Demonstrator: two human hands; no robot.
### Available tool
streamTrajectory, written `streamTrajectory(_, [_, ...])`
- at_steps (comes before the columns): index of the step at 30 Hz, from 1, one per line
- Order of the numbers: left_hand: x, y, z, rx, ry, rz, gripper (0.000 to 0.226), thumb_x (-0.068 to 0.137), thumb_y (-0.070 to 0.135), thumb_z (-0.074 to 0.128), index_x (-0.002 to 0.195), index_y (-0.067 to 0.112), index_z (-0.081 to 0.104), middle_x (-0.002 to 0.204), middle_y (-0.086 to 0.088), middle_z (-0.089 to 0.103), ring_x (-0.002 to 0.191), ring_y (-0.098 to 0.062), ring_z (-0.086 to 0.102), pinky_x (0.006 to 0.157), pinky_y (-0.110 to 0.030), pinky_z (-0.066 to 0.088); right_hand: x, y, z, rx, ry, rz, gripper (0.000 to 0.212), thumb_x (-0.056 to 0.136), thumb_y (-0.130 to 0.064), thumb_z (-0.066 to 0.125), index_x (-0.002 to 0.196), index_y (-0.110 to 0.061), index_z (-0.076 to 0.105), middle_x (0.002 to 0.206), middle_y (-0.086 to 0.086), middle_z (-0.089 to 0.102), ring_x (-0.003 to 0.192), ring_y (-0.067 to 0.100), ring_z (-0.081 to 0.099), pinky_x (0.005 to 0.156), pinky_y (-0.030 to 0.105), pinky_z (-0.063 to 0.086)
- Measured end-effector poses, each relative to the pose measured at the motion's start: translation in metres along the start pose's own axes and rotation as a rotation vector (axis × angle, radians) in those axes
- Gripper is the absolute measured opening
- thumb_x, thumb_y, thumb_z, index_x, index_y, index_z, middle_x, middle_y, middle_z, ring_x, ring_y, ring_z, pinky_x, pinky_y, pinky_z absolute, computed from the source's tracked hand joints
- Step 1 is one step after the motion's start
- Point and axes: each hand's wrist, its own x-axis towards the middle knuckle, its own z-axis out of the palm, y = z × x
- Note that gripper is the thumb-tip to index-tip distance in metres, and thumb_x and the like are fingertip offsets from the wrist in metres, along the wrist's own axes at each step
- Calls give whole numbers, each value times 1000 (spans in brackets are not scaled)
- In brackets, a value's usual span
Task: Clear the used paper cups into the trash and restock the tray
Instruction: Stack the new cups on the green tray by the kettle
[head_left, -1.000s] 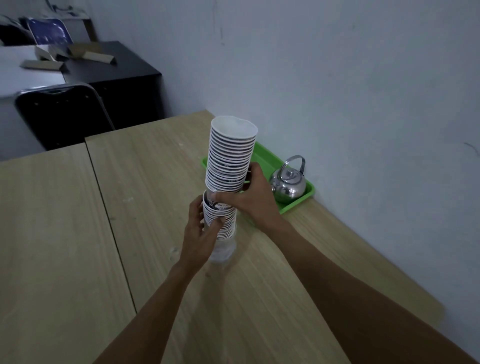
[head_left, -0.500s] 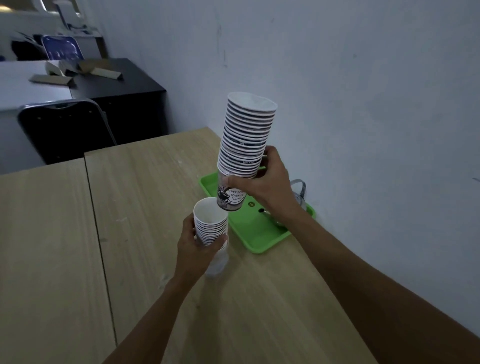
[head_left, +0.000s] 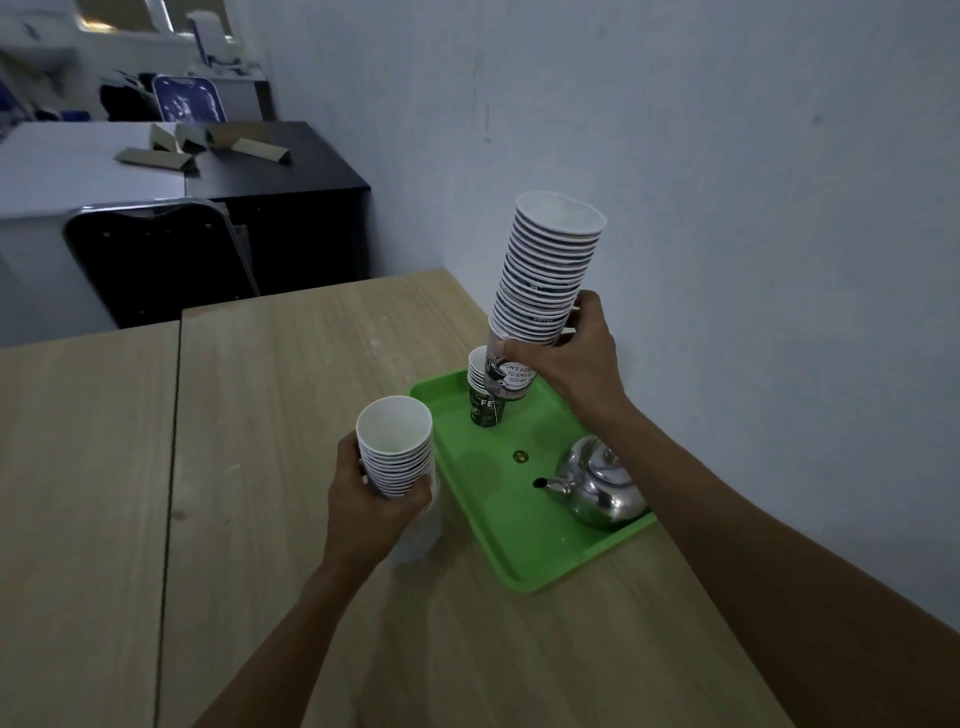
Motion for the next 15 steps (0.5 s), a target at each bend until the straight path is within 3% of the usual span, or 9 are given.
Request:
streamTrajectory(5, [21, -3, 7, 1, 0, 6, 79, 50, 41, 77, 121, 26, 46, 112, 16, 61, 99, -1, 61, 80, -28, 53, 36, 14, 7, 14, -5, -23, 75, 60, -16, 89, 119, -11, 43, 96, -18, 55, 84, -5, 58, 63, 7, 50])
streamTrajectory(10, [36, -9, 15, -11, 0, 16, 80, 49, 40, 77, 121, 22, 47, 111, 13, 63, 99, -3, 62, 79, -24, 54, 63, 30, 20, 3, -14, -23, 76, 59, -15, 89, 118, -13, 42, 96, -18, 55, 91, 7, 60, 74, 20, 55])
streamTrajectory(15, [41, -9, 17, -18, -8, 39, 81, 50, 41, 77, 122, 21, 46, 112, 16, 62, 99, 2, 61, 77, -14, 52, 76, 44, 31, -7, -4, -7, 77, 59, -15, 88, 120, -10, 41, 102, -8, 57, 95, 13, 60, 76, 24, 54])
